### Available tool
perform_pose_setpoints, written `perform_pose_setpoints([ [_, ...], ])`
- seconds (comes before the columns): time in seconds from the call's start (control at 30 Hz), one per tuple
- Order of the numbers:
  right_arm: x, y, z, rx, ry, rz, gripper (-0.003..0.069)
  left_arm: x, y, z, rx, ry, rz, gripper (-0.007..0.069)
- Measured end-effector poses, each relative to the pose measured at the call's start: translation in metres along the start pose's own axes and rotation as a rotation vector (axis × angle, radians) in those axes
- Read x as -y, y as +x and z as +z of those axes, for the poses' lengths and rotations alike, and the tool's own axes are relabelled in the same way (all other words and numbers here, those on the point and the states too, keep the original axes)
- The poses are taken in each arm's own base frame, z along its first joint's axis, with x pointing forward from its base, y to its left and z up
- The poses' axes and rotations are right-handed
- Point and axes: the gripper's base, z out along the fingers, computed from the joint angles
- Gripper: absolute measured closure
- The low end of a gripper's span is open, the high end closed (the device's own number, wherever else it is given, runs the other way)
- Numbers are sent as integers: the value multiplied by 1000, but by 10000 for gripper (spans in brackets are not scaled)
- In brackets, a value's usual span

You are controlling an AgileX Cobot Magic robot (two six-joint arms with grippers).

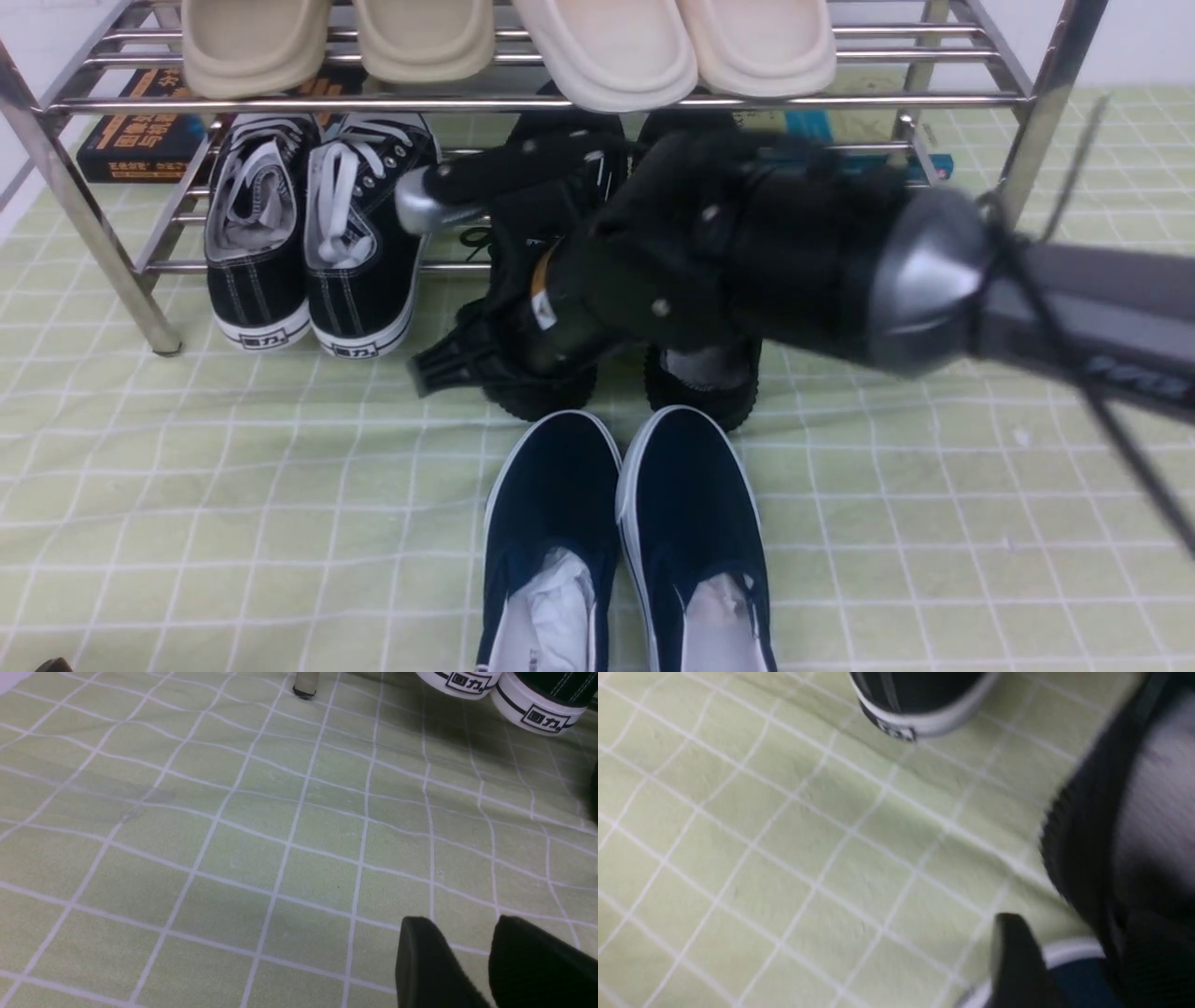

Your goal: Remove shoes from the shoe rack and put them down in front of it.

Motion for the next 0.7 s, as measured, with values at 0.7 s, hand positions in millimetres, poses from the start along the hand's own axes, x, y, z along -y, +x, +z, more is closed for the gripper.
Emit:
perform_pose_setpoints([
  [0.7,23,-5,38,172,68,133,211,0,0,0,0,0,0,385],
])
